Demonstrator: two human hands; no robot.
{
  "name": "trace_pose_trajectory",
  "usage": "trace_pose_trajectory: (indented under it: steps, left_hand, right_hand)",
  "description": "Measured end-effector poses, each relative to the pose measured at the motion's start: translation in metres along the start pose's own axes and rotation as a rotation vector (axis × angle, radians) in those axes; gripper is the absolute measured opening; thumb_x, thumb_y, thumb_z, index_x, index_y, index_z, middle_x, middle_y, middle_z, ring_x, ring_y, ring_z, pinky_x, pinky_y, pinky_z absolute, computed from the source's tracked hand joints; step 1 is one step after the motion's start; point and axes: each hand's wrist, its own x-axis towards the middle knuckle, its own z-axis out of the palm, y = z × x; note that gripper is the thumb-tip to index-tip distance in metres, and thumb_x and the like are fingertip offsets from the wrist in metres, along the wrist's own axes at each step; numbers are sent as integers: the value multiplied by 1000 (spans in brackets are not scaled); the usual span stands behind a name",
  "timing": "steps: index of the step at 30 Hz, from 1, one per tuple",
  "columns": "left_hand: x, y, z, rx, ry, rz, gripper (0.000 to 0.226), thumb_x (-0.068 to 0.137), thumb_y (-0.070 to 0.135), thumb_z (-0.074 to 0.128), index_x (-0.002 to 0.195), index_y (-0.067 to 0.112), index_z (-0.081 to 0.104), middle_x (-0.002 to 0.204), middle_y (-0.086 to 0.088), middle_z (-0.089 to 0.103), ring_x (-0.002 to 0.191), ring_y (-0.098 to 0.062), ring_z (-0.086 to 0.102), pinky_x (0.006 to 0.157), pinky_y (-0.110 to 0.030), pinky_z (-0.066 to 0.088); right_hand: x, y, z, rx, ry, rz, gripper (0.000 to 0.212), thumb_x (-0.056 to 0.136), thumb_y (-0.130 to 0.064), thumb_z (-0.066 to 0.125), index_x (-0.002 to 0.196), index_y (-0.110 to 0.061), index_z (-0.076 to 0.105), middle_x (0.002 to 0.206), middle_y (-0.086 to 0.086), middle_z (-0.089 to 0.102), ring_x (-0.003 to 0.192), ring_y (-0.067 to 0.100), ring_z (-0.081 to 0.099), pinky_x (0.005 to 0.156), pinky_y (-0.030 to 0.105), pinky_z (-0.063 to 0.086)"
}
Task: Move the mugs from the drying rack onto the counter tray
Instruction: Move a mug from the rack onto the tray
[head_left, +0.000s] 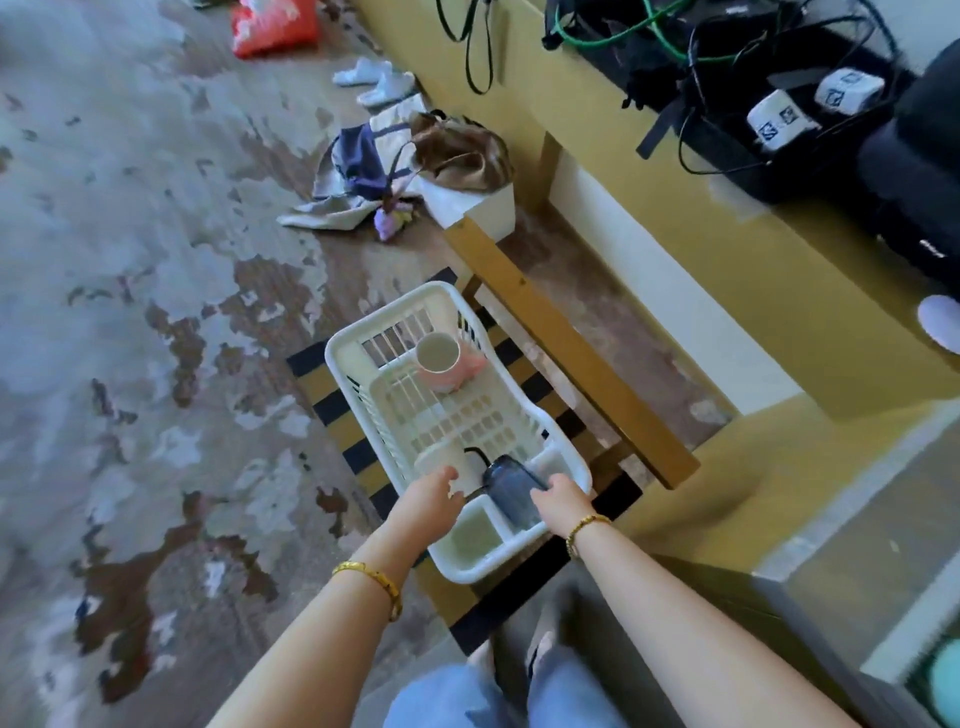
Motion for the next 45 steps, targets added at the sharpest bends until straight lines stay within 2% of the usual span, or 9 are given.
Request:
trace_pose_trajectory:
  steps: [2,6,12,17,22,32,38,42,45]
  left_hand:
    - [15,-8,8,26,-46,-4,43,97,26,41,138,16,35,134,-7,52,114,-23,54,85,-28,45]
    - [42,-20,15,18,-110,-27,48,97,25,40,143,15,28,137,-11,48,117,-27,52,87,-30,44]
    - [74,-29,15,-196,-91,-228,57,95,20,43,145,10,16,90,-6,56,69,-18,54,51,-23,39]
    - [98,-22,24,-410,-92,-427,71,92,27,52,144,2,10,127,-20,49,110,-30,54,87,-36,46]
    - [108,-19,32,-507,-16,-544,82,90,24,57,146,3,2,133,-23,45,113,-33,54,85,-35,46]
    - [116,-15,53,-661,222,-549,75,74,27,73,132,6,32,128,-17,45,117,-33,49,95,-44,45]
    - [142,-19,45,-518,230,-401,93,73,34,73,143,16,15,136,-15,37,122,-34,42,94,-46,46]
    - [155,-16,52,-707,121,-469,121,65,46,78,145,25,-11,128,-19,39,111,-35,51,87,-43,50]
    - [160,-16,54,-833,178,-527,122,62,43,80,143,31,-11,130,-17,34,104,-32,52,74,-38,49]
  right_hand:
    - [15,0,7,52,-15,95,25,95,-20,41,118,-9,41,100,12,52,92,26,48,84,35,43]
    - [42,-4,24,61,73,157,38,96,-13,42,128,6,42,108,14,51,116,34,52,94,35,42]
    - [67,-15,41,85,266,48,29,95,-9,41,123,-5,48,130,15,49,115,31,52,103,44,41]
    - [86,-25,46,-266,236,-186,29,97,-16,40,123,-8,47,130,10,44,114,25,50,96,36,46]
    - [109,-40,50,-635,-34,-354,44,96,-26,43,137,-11,36,140,10,37,130,25,34,108,39,35]
    - [148,-68,66,-454,-342,-161,39,88,-8,39,125,-6,47,121,15,55,105,29,54,85,35,45]
    - [164,-63,54,-128,-276,-127,51,86,1,38,135,-12,39,126,12,54,105,22,51,86,31,46]
    - [169,-67,48,-2,-290,-166,55,88,5,37,139,-14,38,134,10,51,119,23,49,94,33,43]
    - [167,-65,44,71,-331,-194,55,88,7,35,140,-14,37,136,7,49,120,18,46,100,31,38]
